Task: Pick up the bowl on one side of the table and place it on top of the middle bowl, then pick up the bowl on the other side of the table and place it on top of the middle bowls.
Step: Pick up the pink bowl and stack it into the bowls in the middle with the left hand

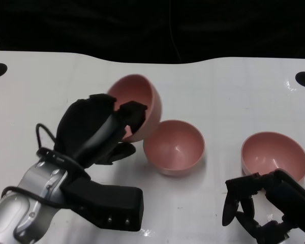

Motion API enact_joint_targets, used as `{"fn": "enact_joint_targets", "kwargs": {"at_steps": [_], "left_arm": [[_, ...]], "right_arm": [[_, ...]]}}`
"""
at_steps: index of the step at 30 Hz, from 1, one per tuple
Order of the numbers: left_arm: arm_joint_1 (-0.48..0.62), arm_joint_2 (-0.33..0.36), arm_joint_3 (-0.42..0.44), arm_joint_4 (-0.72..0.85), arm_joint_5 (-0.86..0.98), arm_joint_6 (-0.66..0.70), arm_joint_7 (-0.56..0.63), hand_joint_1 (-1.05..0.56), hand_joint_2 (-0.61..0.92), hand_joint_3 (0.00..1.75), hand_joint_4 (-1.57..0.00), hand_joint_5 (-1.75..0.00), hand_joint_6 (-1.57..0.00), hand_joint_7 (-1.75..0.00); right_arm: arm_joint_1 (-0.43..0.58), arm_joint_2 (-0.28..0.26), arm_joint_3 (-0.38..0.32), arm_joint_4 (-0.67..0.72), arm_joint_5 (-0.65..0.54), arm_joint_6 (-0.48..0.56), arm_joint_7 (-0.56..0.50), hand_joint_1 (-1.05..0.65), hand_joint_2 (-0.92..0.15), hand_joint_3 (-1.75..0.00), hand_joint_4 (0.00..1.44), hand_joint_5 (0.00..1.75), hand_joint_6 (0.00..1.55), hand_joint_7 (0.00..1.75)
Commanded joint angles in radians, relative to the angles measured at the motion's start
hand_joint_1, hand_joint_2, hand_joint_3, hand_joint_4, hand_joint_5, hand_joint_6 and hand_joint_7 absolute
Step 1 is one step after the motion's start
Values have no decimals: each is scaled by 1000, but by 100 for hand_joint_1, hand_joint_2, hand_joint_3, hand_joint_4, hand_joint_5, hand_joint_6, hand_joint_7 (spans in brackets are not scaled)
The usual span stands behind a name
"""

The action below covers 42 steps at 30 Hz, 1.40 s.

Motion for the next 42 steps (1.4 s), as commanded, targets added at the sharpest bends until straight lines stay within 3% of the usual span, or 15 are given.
{"fn": "enact_joint_targets", "kwargs": {"at_steps": [1, 4, 6, 8, 12, 14, 21, 22, 24, 25, 27, 28, 30, 37, 42], "left_arm": [[-39, 10, -15, 24, 0, -17, -31, -25, 63, 80, -85, -175, -80, -148], [-58, -2, -31, 40, 11, -18, -41, -25, 63, 81, -85, -175, -81, -147], [-87, -22, -62, 70, 33, -20, -43, -27, 65, 53, -86, -169, -101, -80], [-107, -32, -86, 101, 47, -28, -37, -28, 73, 33, -86, -169, -112, -54], [-136, -50, -119, 154, 63, -34, -40, -27, 78, 34, -84, -172, -95, -100], [-150, -59, -136, 182, 75, -37, -32, -27, 77, 35, -84, -173, -93, -105], [-172, -79, -166, 245, 72, -36, -63, -30, 78, 32, -87, -155, -96, -88], [-171, -80, -167, 243, 67, -27, -87, -31, 83, 27, -85, -127, -89, -76], [-167, -79, -169, 230, 67, -7, -132, -31, 88, 20, -84, -108, -86, -64], [-164, -78, -170, 222, 69, 3, -151, -33, 90, 16, -70, -89, -73, -43], [-157, -71, -177, 195, 86, 28, -192, -38, 92, 12, -56, -61, -62, -17], [-153, -68, -179, 184, 89, 35, -205, -43, 92, 11, -45, -42, -52, -7], [-147, -61, -181, 169, 96, 44, -213, -50, 92, 10, -33, -28, -41, -2], [-128, -49, -180, 142, 102, 56, -207, -65, 92, 15, -6, -15, -17, 0], [-110, -35, -169, 114, 102, 63, -199, -70, 92, 18, 0, -14, -13, 0]], "right_arm": [[0, -7, -5, 3, -5, -9, -9, 24, -16, -151, 95, 172, 96, 114], [2, -8, -4, -1, -4, -3, -7, 25, -16, -151, 95, 172, 96, 114], [3, -9, -4, -6, -6, 4, -8, 24, -17, -151, 95, 172, 96, 114], [4, -9, -3, -7, -8, 6, -9, 24, -17, -150, 95, 171, 96, 114], [3, -8, -5, -4, -13, 1, -13, 23, -17, -150, 95, 171, 97, 113], [4, -8, -4, -5, -11, 1, -12, 23, -17, -150, 96, 170, 97, 113], [3, -9, -3, -1, -12, -6, -12, 23, -17, -150, 95, 170, 97, 113], [3, -9, -3, 0, -11, -8, -12, 23, -17, -150, 95, 170, 97, 112], [3, -9, -3, -1, -10, -7, -11, 23, -17, -151, 95, 170, 97, 112], [4, -9, -3, -3, -10, -5, -10, 23, -17, -150, 95, 170, 97, 112], [3, -9, -3, -2, -11, -5, -11, 22, -17, -150, 95, 171, 97, 112], [3, -9, -3, -2, -12, -6, -11, 21, -17, -150, 95, 171, 97, 113], [2, -8, -3, -2, -11, -5, -11, 21, -17, -150, 94, 172, 97, 113], [3, -9, -2, -8, -10, 4, -8, 22, -17, -150, 94, 172, 96, 114], [5, -10, -3, -15, -10, 13, -7, 23, -17, -150, 94, 171, 95, 114]]}}
